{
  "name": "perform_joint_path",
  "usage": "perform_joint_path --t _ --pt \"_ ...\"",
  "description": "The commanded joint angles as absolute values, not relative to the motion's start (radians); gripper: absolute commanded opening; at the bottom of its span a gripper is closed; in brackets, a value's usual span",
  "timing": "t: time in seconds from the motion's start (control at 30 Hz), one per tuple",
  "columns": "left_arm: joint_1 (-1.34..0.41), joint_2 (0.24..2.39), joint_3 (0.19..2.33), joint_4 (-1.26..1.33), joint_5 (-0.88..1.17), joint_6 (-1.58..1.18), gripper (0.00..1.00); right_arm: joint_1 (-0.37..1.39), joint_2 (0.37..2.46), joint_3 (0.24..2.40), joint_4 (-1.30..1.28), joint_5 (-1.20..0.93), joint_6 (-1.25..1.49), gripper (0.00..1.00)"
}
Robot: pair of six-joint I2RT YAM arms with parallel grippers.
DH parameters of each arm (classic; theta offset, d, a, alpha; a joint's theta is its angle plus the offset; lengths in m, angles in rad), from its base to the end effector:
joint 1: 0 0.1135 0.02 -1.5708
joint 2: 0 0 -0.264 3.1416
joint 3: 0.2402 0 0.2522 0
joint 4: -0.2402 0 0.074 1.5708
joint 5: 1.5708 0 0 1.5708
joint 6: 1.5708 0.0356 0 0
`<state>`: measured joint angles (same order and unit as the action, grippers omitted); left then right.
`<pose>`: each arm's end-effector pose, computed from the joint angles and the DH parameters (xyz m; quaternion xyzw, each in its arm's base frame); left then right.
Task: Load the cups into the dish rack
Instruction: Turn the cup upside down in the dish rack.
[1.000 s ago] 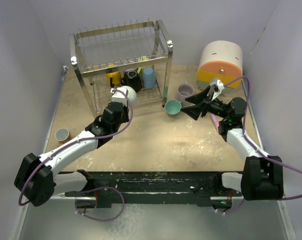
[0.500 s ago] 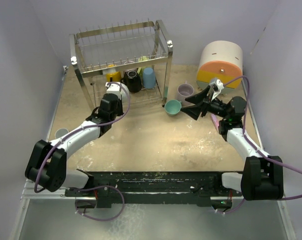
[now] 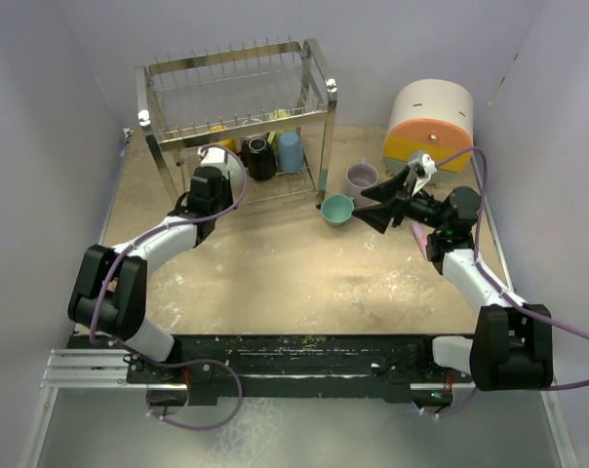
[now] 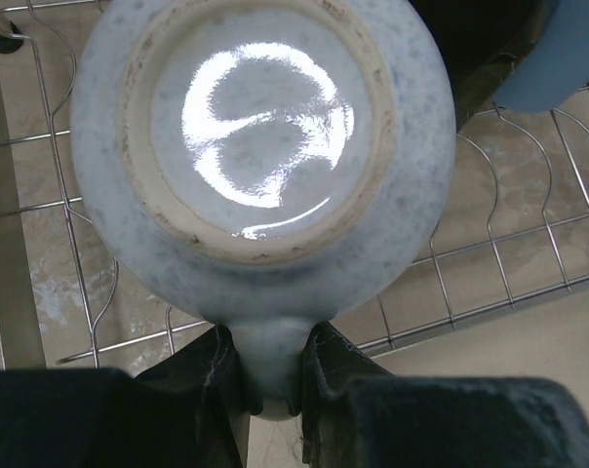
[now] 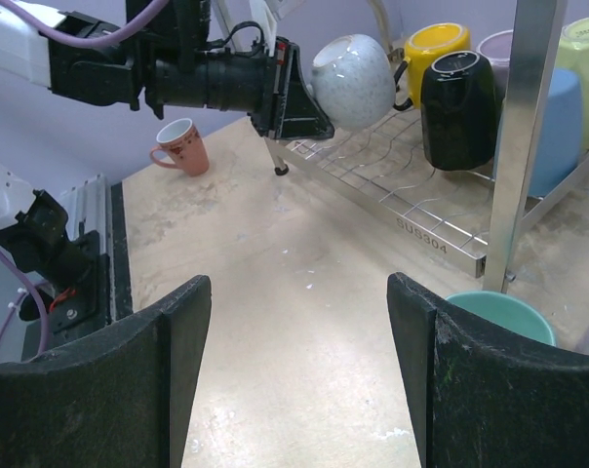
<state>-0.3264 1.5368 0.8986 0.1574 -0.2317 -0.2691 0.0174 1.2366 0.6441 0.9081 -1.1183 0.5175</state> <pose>0.3245 -0.1012 0.2294 -0.0356 0.8508 -0.0566 0.5213 0.2547 0.0365 0.3037 -0.2928 0.5885 0.4818 0.5795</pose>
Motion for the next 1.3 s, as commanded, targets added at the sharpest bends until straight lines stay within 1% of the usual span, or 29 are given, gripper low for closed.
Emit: perform_joint_path --t 0.0,0.43,0.8,0.9,1.03,1.2,1.27 --pt "-0.295 1.558 0.992 0.323 -0.179 -0.279 0.00 0.011 1.209 0.695 0.911 -1.127 0.493 0.75" --pt "-0.255 1.691 1.086 0.297 -0.119 -0.286 0.00 0.011 1.210 0.701 0.889 -1.126 0.476 0.74" --pt "-0.221 1.779 1.161 0.238 -0.138 -0.295 0.01 0.011 1.209 0.703 0.882 -1.128 0.470 0.74" --pt "-0.217 1.796 1.182 0.219 -0.142 -0.295 0.05 0.011 1.209 0.703 0.881 -1.129 0.469 0.74" --pt "-0.212 1.806 1.199 0.210 -0.157 -0.295 0.25 0.011 1.209 0.704 0.881 -1.130 0.469 0.74" --pt "-0.211 1.796 1.215 0.179 -0.159 -0.299 0.43 0.011 1.207 0.705 0.879 -1.130 0.466 0.74" --pt "-0.210 1.783 1.214 0.169 -0.155 -0.303 0.48 0.011 1.207 0.706 0.878 -1.131 0.466 0.74"
